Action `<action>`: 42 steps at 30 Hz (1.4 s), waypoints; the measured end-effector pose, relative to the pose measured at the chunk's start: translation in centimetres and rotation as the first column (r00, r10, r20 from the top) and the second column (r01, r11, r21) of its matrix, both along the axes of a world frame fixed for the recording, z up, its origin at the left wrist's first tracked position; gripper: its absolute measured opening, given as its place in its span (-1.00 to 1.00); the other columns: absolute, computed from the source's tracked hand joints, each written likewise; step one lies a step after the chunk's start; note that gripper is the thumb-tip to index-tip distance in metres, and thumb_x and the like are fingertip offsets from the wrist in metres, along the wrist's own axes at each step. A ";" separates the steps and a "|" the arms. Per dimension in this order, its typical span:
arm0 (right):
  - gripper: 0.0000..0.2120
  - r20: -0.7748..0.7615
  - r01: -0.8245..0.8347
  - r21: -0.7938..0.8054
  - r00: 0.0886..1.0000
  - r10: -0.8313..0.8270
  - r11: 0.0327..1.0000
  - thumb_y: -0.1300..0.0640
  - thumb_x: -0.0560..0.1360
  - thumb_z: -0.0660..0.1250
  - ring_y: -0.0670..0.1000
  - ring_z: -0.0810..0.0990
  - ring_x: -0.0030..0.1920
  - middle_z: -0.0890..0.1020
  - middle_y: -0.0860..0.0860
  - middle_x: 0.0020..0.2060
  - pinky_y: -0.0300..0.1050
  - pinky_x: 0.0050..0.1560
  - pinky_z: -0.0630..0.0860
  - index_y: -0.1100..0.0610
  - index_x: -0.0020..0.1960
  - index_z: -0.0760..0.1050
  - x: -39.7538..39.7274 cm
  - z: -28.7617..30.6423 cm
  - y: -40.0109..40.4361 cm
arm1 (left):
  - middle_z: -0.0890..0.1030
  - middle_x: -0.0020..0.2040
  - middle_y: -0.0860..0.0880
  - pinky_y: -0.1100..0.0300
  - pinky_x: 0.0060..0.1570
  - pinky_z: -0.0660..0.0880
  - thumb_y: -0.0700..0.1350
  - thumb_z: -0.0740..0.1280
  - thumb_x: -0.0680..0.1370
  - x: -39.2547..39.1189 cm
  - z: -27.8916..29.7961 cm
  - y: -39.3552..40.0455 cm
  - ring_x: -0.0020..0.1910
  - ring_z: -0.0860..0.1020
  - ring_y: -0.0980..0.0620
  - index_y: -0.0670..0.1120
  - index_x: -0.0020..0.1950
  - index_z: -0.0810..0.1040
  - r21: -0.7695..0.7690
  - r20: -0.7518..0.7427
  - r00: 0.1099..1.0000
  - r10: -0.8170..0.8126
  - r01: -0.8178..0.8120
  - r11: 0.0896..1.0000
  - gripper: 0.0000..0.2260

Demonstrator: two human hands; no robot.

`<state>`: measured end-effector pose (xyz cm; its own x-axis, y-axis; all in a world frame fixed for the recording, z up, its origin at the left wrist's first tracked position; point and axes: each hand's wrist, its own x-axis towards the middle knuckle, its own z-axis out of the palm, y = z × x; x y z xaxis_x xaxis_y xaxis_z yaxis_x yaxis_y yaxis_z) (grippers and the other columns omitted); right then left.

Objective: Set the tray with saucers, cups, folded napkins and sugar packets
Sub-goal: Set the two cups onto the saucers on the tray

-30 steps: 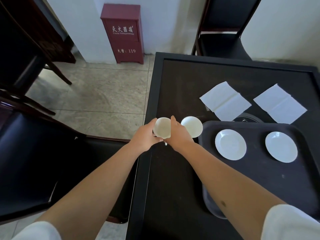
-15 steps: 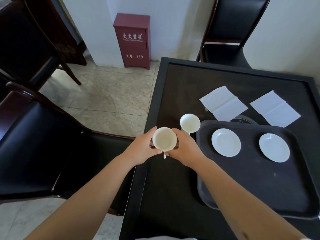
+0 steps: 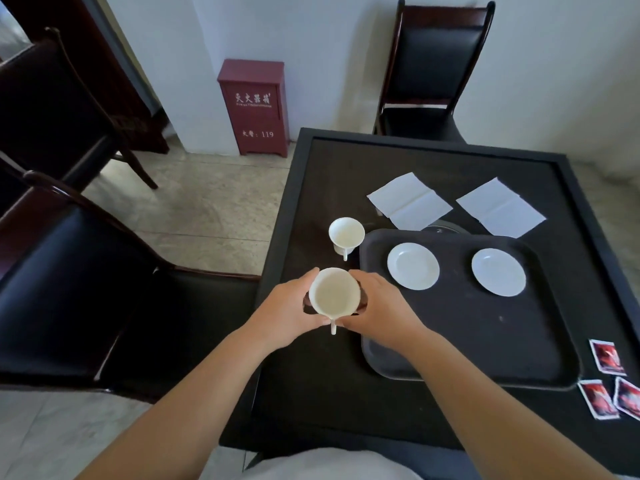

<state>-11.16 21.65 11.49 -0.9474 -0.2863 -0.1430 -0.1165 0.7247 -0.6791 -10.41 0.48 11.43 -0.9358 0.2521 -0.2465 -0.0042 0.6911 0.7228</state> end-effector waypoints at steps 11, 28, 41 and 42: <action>-0.23 0.024 0.160 0.019 0.987 -0.161 0.987 -0.15 0.22 0.61 -0.17 0.47 0.10 0.42 -0.29 0.09 -0.19 0.11 0.45 -0.22 0.31 0.30 3.8 2.3 6.1 | 0.54 0.15 0.32 0.12 0.17 0.54 0.10 0.55 0.38 0.9 1.1 5.8 0.17 0.51 0.27 0.37 0.35 0.32 0.101 -0.030 0.987 -0.161 0.163 0.982 -0.36; -0.16 0.116 0.387 -0.047 0.918 -0.380 0.921 0.00 0.26 0.63 -0.09 0.46 0.17 0.42 -0.17 0.23 -0.11 0.20 0.46 -0.04 0.44 0.31 6.2 0.8 18.0 | 0.50 0.26 0.30 0.17 0.26 0.44 0.01 0.57 0.39 0.5 0.3 19.5 0.28 0.46 0.19 0.22 0.45 0.33 0.154 0.076 0.977 -0.197 0.184 0.971 -0.30; -0.19 0.124 0.337 -0.067 0.937 -0.328 0.939 -0.01 0.29 0.62 -0.09 0.42 0.25 0.45 -0.08 0.34 0.03 0.31 0.41 -0.04 0.44 0.31 2.6 -1.7 31.8 | 0.43 0.02 0.51 0.56 -0.09 0.32 -0.05 0.57 0.40 -1.1 -2.6 34.5 0.02 0.45 0.43 0.34 0.36 0.30 0.129 0.145 0.989 -0.033 0.014 0.991 -0.32; -0.18 0.125 0.335 -0.061 0.937 -0.326 0.940 -0.01 0.30 0.61 -0.08 0.41 0.27 0.44 -0.07 0.36 0.02 0.31 0.40 -0.03 0.45 0.30 2.2 -1.9 32.5 | 0.43 0.00 0.53 0.57 -0.12 0.30 -0.04 0.57 0.40 -1.3 -2.8 35.2 -0.01 0.44 0.46 0.37 0.34 0.30 0.130 0.147 0.989 -0.023 0.004 0.991 -0.33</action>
<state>-8.99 54.12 9.55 -0.9699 0.0253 -0.2422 0.1996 0.6521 -0.7314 -11.75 35.63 8.62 -0.8878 0.3030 -0.3465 -0.1092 0.5926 0.7980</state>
